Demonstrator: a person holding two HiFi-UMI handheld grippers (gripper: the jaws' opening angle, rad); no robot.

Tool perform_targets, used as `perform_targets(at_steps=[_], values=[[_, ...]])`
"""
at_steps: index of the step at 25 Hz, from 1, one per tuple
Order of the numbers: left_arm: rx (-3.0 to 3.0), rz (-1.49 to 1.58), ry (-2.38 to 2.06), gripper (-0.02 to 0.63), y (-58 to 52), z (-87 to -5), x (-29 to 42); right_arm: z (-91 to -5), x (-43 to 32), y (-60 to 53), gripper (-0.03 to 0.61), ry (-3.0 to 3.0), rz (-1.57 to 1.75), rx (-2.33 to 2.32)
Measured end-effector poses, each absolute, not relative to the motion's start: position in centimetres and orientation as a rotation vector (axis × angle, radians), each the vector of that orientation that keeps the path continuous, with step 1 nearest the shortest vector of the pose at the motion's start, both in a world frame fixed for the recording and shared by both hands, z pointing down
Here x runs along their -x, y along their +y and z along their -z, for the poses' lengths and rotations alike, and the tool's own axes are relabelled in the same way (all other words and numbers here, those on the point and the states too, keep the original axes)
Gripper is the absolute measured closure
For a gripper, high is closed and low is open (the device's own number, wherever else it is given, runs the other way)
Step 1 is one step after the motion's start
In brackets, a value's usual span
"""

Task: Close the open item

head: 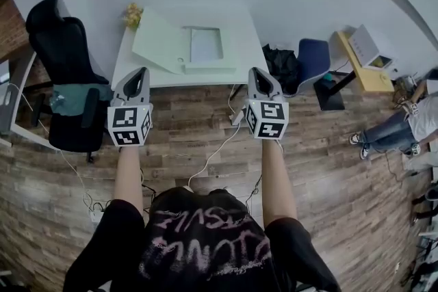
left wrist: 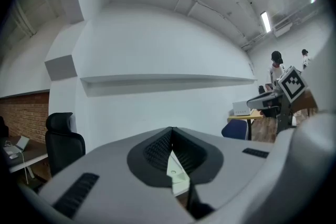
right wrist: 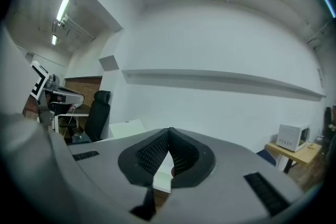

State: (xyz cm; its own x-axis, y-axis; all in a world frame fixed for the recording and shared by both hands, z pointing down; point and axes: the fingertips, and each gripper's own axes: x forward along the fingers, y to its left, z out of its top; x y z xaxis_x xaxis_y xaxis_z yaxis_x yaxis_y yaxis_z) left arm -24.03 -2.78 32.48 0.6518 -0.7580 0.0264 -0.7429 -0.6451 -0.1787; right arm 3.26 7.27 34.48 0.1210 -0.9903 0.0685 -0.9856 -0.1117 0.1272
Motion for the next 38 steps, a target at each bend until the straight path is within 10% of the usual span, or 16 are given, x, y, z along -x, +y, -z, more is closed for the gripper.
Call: perform_targets(at_steps=[38], values=[[2.660, 0.362, 1.401, 0.611, -20.8, -37.4, 15.5, -39.6, -14.1, -13.7, 0.568, -2.116, -0.064, -2.144]])
